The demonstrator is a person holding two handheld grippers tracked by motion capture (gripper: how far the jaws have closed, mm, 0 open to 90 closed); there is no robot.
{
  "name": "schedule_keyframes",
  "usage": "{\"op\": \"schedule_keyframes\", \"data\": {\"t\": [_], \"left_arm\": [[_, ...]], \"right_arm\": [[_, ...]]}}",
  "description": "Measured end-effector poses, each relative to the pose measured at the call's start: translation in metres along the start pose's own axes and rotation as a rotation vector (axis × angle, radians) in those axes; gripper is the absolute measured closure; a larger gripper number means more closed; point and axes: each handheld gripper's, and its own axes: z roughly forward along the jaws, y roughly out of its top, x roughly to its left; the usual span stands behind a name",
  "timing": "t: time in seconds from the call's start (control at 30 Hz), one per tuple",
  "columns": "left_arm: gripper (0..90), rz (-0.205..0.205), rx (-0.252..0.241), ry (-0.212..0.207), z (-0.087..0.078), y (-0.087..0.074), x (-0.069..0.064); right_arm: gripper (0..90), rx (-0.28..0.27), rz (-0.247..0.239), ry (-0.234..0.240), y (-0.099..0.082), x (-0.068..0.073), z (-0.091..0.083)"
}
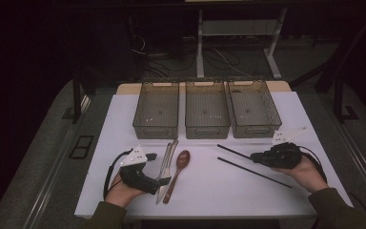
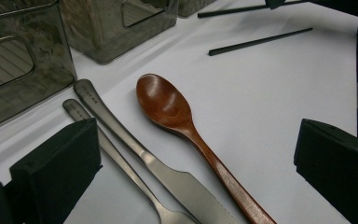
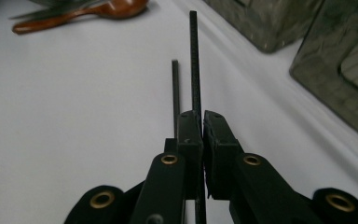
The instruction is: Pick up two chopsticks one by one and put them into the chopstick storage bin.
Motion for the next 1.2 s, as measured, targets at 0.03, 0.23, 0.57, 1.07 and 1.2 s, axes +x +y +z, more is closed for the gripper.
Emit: {"op": "schedule_keyframes", "data": {"t": [0.03,0.23,0.57,1.07,1.2], "left_arm": [[0.0,0.0,-0.001,0.0,0.0,0.0,0.0],[0.0,0.005,0.001,-0.002,0.0,0.0,0.0],[0.0,0.011,0.0,-0.011,0.003,0.001,-0.001],[0.0,0.017,0.004,-0.014,0.004,0.002,-0.002],[0.0,0.016,0.001,-0.016,0.003,0.002,-0.002]], "right_arm": [[85.0,-0.004,-0.004,0.0,0.003,0.001,-0.001],[85.0,-0.038,-0.011,0.005,0.028,0.004,-0.002],[85.0,-0.071,0.002,-0.045,0.079,0.008,0.006],[84.9,-0.078,0.053,-0.08,0.15,0.005,0.051],[84.9,-0.066,0.054,-0.086,0.169,0.005,0.069]]}}
